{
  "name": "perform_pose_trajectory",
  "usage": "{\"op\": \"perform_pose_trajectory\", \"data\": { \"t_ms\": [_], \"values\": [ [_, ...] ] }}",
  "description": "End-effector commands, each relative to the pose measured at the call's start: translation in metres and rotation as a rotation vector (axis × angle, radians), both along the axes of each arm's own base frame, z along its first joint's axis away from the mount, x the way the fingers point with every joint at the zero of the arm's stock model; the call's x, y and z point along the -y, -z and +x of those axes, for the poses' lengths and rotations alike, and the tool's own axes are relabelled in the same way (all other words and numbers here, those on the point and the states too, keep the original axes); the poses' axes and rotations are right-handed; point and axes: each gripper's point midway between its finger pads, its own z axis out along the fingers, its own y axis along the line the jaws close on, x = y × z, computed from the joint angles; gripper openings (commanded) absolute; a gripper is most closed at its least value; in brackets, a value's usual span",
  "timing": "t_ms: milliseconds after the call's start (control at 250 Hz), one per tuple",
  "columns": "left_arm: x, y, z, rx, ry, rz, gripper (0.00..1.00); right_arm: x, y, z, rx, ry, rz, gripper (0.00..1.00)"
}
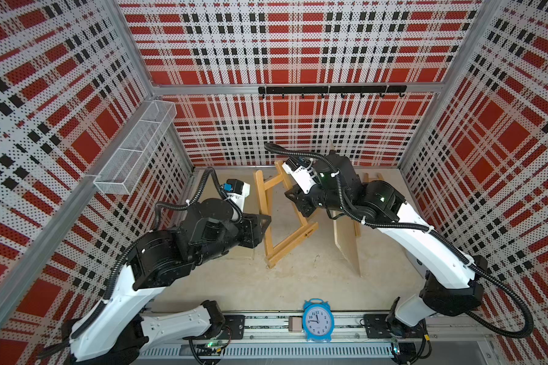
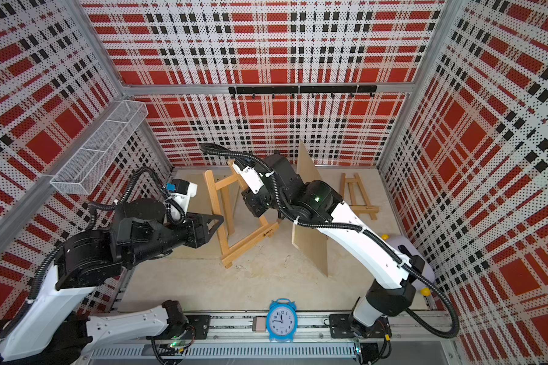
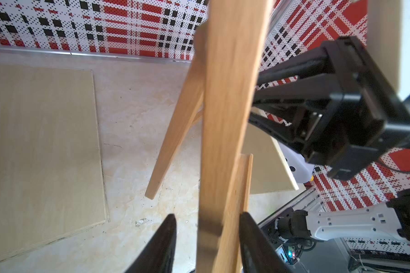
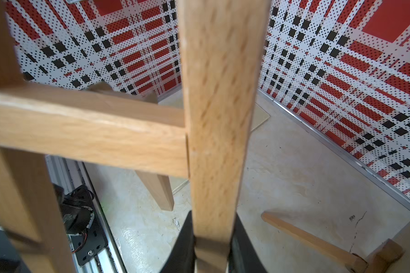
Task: Disassemble the easel
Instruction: Place the easel at the center of the board.
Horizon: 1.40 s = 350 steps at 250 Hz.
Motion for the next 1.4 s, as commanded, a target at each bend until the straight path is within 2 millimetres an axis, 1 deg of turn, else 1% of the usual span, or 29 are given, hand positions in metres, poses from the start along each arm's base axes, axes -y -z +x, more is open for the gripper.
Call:
{"op": "perform_pose_trajectory", "data": {
  "t_ms": [0,156,236,312,360,440,480,616,656,692,764,856,868,944,1004,1164,1240,1341,1397],
  "values": [
    [0.000,-0.003,0.000,0.006,-0.005,-0.034,0.47,-0.003,-0.044,0.003,0.045,0.009,0.146,0.00],
    [0.004,0.001,0.000,-0.006,0.003,-0.035,0.47,-0.006,-0.048,0.002,0.026,-0.003,0.172,0.00],
    [0.008,0.003,0.000,-0.011,0.014,-0.043,0.43,-0.006,-0.049,0.002,0.019,-0.004,0.181,0.00],
    [0.011,0.003,0.001,-0.009,0.019,-0.051,0.42,-0.006,-0.050,0.002,0.018,-0.009,0.190,0.00],
    [0.010,0.002,0.002,-0.004,0.016,-0.056,0.37,-0.005,-0.049,0.002,0.015,-0.009,0.191,0.00],
    [0.010,0.001,0.003,-0.005,0.011,-0.064,0.19,-0.005,-0.048,0.002,0.009,-0.009,0.191,0.00],
    [0.010,0.002,0.003,-0.008,0.011,-0.065,0.14,-0.004,-0.048,0.002,0.008,-0.008,0.192,0.00],
    [0.008,0.005,0.003,-0.020,0.001,-0.064,0.12,-0.003,-0.047,0.004,0.007,-0.004,0.194,0.00],
    [0.007,0.006,0.004,-0.023,-0.005,-0.060,0.08,-0.003,-0.047,0.004,0.005,-0.005,0.194,0.00],
    [0.005,0.007,0.005,-0.026,-0.013,-0.061,0.00,-0.002,-0.047,0.005,0.006,-0.004,0.194,0.00],
    [0.001,0.009,0.007,-0.031,-0.032,-0.066,0.00,-0.001,-0.045,0.006,0.005,-0.002,0.188,0.00],
    [-0.004,0.006,0.013,-0.024,-0.049,-0.083,0.00,0.004,-0.045,0.007,0.015,0.004,0.180,0.00],
    [-0.004,0.005,0.014,-0.023,-0.048,-0.088,0.00,0.004,-0.045,0.008,0.017,0.005,0.178,0.02],
    [-0.003,0.003,0.024,-0.033,-0.033,-0.101,0.00,0.014,-0.050,0.011,0.041,0.022,0.174,0.15],
    [-0.001,0.000,0.033,-0.043,-0.016,-0.101,0.00,0.025,-0.056,0.014,0.064,0.042,0.169,0.21],
    [0.010,-0.004,0.062,-0.084,0.067,-0.054,0.00,0.061,-0.082,0.021,0.139,0.102,0.167,0.24],
    [0.008,-0.006,0.078,-0.099,0.084,-0.035,0.00,0.077,-0.091,0.022,0.171,0.133,0.158,0.25],
    [0.005,-0.006,0.099,-0.119,0.103,-0.058,0.00,0.096,-0.098,0.020,0.202,0.170,0.140,0.26],
    [0.004,-0.004,0.108,-0.127,0.114,-0.070,0.00,0.102,-0.099,0.017,0.208,0.179,0.138,0.27]
  ]
}}
